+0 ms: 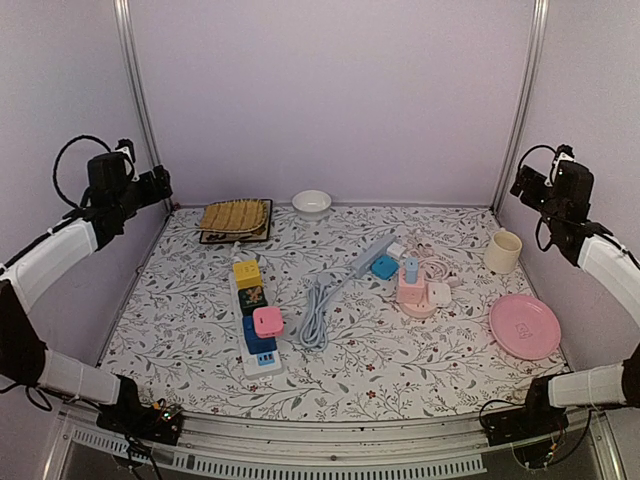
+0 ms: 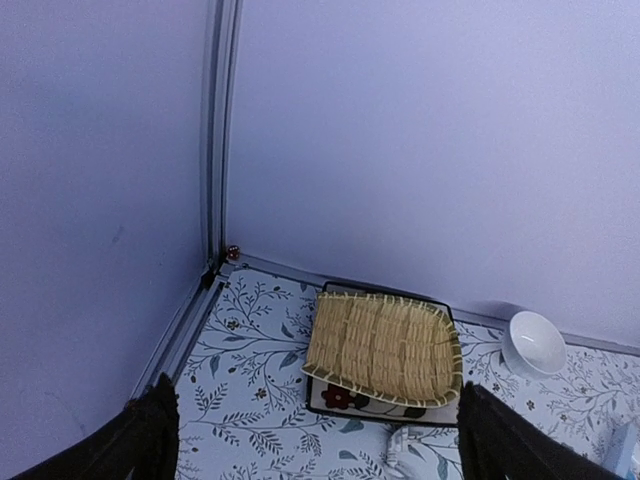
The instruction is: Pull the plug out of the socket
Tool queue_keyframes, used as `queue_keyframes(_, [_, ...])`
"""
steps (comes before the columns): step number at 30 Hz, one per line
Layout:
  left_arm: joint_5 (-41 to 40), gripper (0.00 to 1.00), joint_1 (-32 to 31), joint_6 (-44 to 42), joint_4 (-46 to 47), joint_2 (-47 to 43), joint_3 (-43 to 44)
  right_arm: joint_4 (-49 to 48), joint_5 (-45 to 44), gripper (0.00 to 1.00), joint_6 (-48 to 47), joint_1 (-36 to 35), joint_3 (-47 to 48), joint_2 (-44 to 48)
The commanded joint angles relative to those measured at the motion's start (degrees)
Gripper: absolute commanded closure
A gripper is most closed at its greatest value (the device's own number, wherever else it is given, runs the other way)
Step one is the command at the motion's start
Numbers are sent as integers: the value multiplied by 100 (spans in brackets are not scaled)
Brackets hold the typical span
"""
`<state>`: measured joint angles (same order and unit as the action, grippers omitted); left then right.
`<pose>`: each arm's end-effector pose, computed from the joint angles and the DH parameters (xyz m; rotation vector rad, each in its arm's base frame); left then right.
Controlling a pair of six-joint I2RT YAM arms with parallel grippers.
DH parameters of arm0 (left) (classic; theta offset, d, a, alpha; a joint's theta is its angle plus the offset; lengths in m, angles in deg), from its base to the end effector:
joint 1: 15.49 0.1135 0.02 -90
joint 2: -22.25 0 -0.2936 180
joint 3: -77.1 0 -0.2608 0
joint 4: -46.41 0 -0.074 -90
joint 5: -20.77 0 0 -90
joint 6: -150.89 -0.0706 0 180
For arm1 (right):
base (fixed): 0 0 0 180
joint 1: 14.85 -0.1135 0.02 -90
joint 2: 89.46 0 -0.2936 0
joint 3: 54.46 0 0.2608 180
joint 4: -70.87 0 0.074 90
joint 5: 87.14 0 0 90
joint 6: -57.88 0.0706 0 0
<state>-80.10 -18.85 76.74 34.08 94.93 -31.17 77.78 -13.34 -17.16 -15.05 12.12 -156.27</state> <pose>0.3331 -0.0062 0.3565 -0.3294 1.7684 -0.0686 0.3059 -0.0186 0.3647 0.4244 1.6365 -0.0414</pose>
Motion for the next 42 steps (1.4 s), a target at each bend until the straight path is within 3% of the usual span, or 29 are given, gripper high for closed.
queue_keyframes(1, [96, 3, 194, 466, -945, 110, 410, 726, -568, 1, 356, 29, -87, 419])
queue_keyframes(4, [481, 3, 364, 554, -1174, 278, 652, 982, -449, 1, 221, 25, 69, 552])
queue_keyframes(9, [808, 3, 401, 356, -1633, 453, 1012, 2510, -217, 1, 410, 29, 868, 159])
queue_keyframes(15, [1368, 4, 203, 162, -1686, 305, 851, 3091, 389, 1, 1075, -239, 685, 234])
queue_keyframes(22, [1411, 5, -911, 357, -1667, 132, 395, 3564, -259, 0, 1685, -2137, 764, -340])
queue_keyframes(29, [1335, 5, -2243, 719, -1640, 85, 50, 3814, -496, 3, 2272, -3575, 1073, -1200])
queue_keyframes(37, [1294, 6, -3274, 1090, -1722, 369, 91, 4251, -570, 9, 2517, -3998, 1557, -2120])
queue_keyframes(42, [1212, 6, -3644, 1215, -1736, 609, 242, 4454, -454, 24, 2492, -3998, 2063, -2572])
